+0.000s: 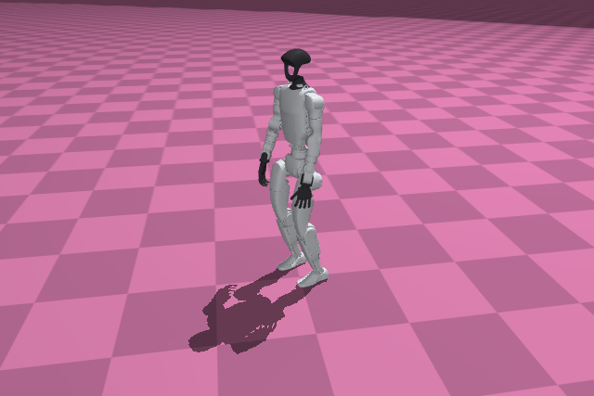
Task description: Walk
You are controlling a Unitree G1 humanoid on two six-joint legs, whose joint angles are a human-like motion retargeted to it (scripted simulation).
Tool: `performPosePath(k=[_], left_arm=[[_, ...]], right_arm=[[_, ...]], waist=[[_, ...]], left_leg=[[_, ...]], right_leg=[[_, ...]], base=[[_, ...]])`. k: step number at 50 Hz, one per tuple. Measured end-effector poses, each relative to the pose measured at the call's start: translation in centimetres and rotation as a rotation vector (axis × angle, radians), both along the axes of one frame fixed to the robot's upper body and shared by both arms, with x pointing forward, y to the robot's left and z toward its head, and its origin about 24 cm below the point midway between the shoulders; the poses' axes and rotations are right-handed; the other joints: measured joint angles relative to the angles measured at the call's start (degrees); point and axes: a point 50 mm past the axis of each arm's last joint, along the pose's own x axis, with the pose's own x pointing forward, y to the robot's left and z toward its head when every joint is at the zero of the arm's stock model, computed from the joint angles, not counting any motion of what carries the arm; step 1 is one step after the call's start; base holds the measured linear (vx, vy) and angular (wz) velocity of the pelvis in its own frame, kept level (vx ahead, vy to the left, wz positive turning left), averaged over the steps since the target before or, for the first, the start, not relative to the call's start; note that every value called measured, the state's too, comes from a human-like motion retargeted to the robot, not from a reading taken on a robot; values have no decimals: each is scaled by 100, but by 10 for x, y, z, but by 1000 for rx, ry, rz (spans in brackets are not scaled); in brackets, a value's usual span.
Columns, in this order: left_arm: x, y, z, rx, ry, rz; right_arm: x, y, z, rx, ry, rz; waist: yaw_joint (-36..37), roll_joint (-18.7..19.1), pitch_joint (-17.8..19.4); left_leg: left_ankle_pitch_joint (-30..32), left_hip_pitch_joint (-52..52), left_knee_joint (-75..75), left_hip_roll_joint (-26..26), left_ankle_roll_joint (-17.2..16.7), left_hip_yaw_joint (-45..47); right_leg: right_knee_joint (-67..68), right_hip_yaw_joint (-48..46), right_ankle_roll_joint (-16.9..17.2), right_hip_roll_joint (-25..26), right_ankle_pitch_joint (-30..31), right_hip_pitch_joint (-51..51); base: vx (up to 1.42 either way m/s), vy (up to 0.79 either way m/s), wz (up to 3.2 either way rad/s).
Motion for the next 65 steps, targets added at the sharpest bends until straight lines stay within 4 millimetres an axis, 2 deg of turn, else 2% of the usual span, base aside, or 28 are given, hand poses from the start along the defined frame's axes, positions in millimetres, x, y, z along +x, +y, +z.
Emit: performPosePath(k=[6, 10, 13, 18, 22, 25, 30, 33, 37, 40, 43, 45, 49, 52, 55, 58, 62, 65], left_arm=[[-1, -2, 0, -15, -2, 18], [8, 12, 4, 22, -30, 37], [13, 19, 6, 40, -47, 52], [17, 29, 9, 71, -64, 69], [15, 41, 11, 107, -60, 89], [11, 51, 11, 136, -46, 118], [7, 58, 12, 153, -48, 179], [7, 57, 12, 148, -62, 190], [7, 52, 11, 138, -81, 167], [2, 48, 9, 137, -82, 142], [-1, 45, 8, 130, -81, 139], [-2, 44, 7, 116, -78, 151], [-12, 42, 5, 94, -61, 166], [-12, 42, 5, 84, -72, 168], [-7, 42, 7, 81, -96, 180], [-2, 44, 9, 82, -115, 219], [-8, 47, 7, 89, -104, 284], [-16, 48, 5, 96, -76, 308]], right_arm=[[-6, -5, -1, -7, 17, -22], [-7, -7, -1, -3, 19, -47], [1, -5, 1, 11, -6, -64], [12, -5, 5, 33, -55, -106], [25, -6, 10, 57, -113, -149], [35, -7, 15, 73, -161, -187], [49, -10, 22, 91, -225, -249], [52, -11, 24, 97, -245, -279], [48, -12, 22, 92, -245, -311], [36, -12, 17, 76, -218, -323], [24, -14, 12, 55, -179, -317], [20, -15, 10, 42, -151, -299], [7, -15, 6, 29, -103, -256], [7, -19, 7, 17, -102, -219], [14, -25, 11, -6, -129, -184], [30, -32, 18, -27, -185, -158], [53, -35, 30, -31, -272, -139], [68, -33, 39, -16, -331, -124]], waist=[[48, 1, 9], [86, -29, 22], [97, -96, 49], [5, -329, 141], [-202, -521, 247], [-400, -593, 315], [-707, -578, 445], [-824, -537, 529], [-898, -480, 565], [-925, -459, 485], [-967, -356, 385], [-991, -216, 378], [-912, 37, 324], [-722, 186, 319], [-452, 209, 348], [-156, 197, 402], [153, 148, 487], [252, 47, 543]], left_leg=[[-155, -143, 326, -17, 38, 39], [-275, -217, 539, -59, 85, 53], [-365, -234, 663, -119, 131, 56], [-496, -152, 811, -332, 212, 21], [-585, -15, 830, -471, 202, -20], [-639, 97, 785, -472, 139, -70], [-697, 382, 553, -284, 26, -154], [-697, 667, 311, -154, 2, -194], [-709, 1078, 14, -76, -9, -246], [-823, 1287, 71, -67, -33, -242], [-714, 1416, 273, 18, -163, -324], [-440, 1493, 555, 115, -363, -466], [248, 1096, 2156, 318, -804, -480], [811, 431, 3652, 347, -1090, -426], [503, -392, 4776, 414, -908, -183], [-3, -1253, 5101, 536, -580, 38], [-260, -2006, 4048, 576, -361, 196], [29, -2181, 2325, 386, -471, 110]], right_leg=[[47, 32, 3, 1, -80, -14], [213, 52, 0, -25, -224, -62], [525, 64, -3, -73, -406, -157], [1893, 133, 30, -252, -682, -635], [3562, 64, -7, -383, -591, -1453], [4243, -69, -26, -362, -462, -2066], [3625, -338, 93, -206, -37, -2823], [2684, -446, 300, -88, 516, -3068], [1533, -532, 580, 38, 1332, -3212], [1386, -580, 607, 57, 1594, -3258], [1581, -618, 438, 137, 1605, -3180], [1612, -631, 259, 303, 1456, -2984], [1458, -519, -35, 702, 1179, -2430], [1204, -398, -216, 938, 904, -1945], [973, -199, -270, 1042, 589, -1435], [683, 79, -283, 1086, 330, -910], [454, 522, -332, 1042, -49, -225], [382, 814, -352, 926, -304, 265]], base=[[2, 2, 0], [6, 6, 3], [7, 6, 9], [7, 5, 18], [12, 3, 18], [19, 1, 17], [29, -1, 12], [37, -5, 3], [44, -8, -6], [51, -11, -15], [57, -12, -19], [59, -12, -21], [59, -11, -22], [59, -10, -35], [60, -10, -50], [62, -8, -69], [65, -3, -84], [67, 3, -70]])
